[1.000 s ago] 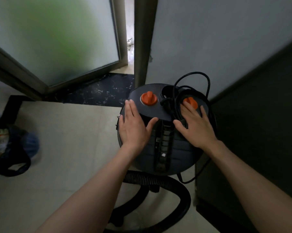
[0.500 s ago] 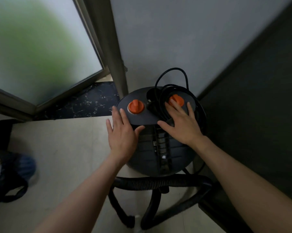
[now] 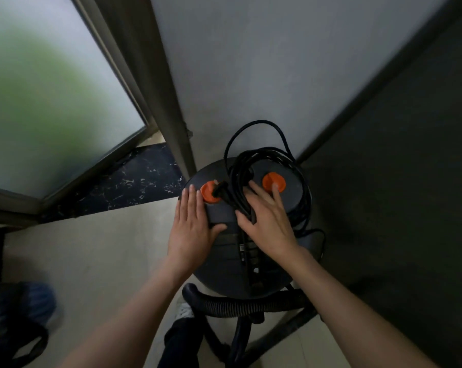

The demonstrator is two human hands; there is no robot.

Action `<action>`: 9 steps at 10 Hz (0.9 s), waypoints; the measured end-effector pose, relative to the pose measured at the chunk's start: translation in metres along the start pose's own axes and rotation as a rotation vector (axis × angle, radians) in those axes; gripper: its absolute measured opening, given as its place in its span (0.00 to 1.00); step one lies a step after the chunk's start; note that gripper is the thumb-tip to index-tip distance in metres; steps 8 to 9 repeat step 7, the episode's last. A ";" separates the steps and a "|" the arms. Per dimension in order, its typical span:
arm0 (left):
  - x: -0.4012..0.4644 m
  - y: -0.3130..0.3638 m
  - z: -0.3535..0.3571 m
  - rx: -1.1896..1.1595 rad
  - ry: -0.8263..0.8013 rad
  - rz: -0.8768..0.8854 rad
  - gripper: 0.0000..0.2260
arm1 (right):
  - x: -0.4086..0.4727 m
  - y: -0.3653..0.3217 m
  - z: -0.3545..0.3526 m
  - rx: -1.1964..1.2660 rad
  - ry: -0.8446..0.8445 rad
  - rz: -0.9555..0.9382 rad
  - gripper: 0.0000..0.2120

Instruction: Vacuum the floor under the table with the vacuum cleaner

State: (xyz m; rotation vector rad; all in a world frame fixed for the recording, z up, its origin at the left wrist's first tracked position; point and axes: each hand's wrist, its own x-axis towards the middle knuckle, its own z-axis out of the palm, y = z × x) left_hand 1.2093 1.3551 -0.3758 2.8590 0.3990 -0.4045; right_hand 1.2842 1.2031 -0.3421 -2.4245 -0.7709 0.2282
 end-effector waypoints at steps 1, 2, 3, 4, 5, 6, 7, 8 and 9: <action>0.003 -0.004 -0.005 -0.043 -0.028 0.054 0.42 | 0.005 -0.014 0.003 -0.101 -0.020 -0.005 0.23; 0.007 -0.021 -0.012 0.025 -0.048 0.135 0.41 | -0.008 -0.026 0.014 -0.287 -0.210 0.076 0.26; 0.015 -0.039 -0.017 0.054 -0.047 0.226 0.41 | -0.007 -0.026 0.016 -0.352 -0.285 0.162 0.34; 0.016 -0.043 -0.016 0.036 -0.040 0.263 0.41 | -0.001 -0.029 0.006 -0.306 -0.365 0.230 0.43; 0.015 -0.040 -0.019 0.034 0.047 0.290 0.40 | -0.003 -0.032 0.000 -0.327 -0.427 0.256 0.46; 0.016 -0.036 -0.029 0.034 0.136 0.455 0.39 | -0.010 -0.035 -0.003 -0.266 -0.460 0.285 0.45; 0.016 -0.026 -0.029 0.048 0.153 0.621 0.33 | -0.013 -0.035 -0.014 -0.157 -0.443 0.312 0.34; 0.016 -0.026 -0.029 0.048 0.153 0.621 0.33 | -0.013 -0.035 -0.014 -0.157 -0.443 0.312 0.34; 0.016 -0.026 -0.029 0.048 0.153 0.621 0.33 | -0.013 -0.035 -0.014 -0.157 -0.443 0.312 0.34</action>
